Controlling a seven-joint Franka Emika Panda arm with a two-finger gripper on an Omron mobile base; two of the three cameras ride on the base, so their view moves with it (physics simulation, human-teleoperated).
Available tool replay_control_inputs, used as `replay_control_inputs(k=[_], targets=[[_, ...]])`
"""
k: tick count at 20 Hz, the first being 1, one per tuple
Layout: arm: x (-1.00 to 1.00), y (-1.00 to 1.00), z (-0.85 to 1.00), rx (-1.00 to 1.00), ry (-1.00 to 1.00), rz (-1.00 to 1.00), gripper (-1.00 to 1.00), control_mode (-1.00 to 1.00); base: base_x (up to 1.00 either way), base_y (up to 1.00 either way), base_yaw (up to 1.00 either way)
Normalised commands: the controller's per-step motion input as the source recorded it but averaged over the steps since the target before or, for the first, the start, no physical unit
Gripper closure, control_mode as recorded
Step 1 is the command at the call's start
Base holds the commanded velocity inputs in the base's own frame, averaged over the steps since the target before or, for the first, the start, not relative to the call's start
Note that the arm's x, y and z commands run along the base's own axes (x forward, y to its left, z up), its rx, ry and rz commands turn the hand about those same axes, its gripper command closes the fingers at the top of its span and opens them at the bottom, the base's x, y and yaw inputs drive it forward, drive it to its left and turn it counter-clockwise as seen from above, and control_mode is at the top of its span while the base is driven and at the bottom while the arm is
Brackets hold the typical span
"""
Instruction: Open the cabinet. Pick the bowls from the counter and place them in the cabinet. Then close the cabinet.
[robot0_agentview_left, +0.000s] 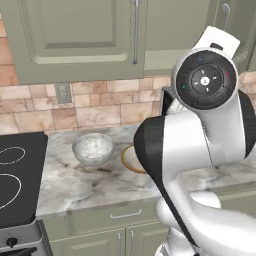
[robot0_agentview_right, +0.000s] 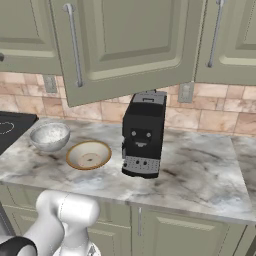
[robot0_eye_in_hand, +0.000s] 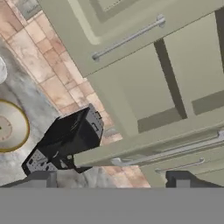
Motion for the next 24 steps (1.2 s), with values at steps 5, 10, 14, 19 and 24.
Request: replay_control_inputs(k=[5,10,14,19,24], targets=[[0.39,-0.12,-0.16,-0.41,0.21,0.00,-1.00,-1.00,0.00,0.00,0.00],[0.80,-0.26,-0.31,-0.21,0.13,0.00,-1.00,-1.00,0.00,0.00,0.00],[0.42,-0.11,-0.28,-0.08,0.00,0.00,-1.00,-1.00,0.00,0.00,0.00],[0.35,-0.08,-0.16,-0.02,0.00,0.00,-1.00,-1.00,0.00,0.00,0.00],[0.14,-0.15,0.00,-0.01,0.01,0.00,-1.00,-1.00,0.00,0.00,0.00]])
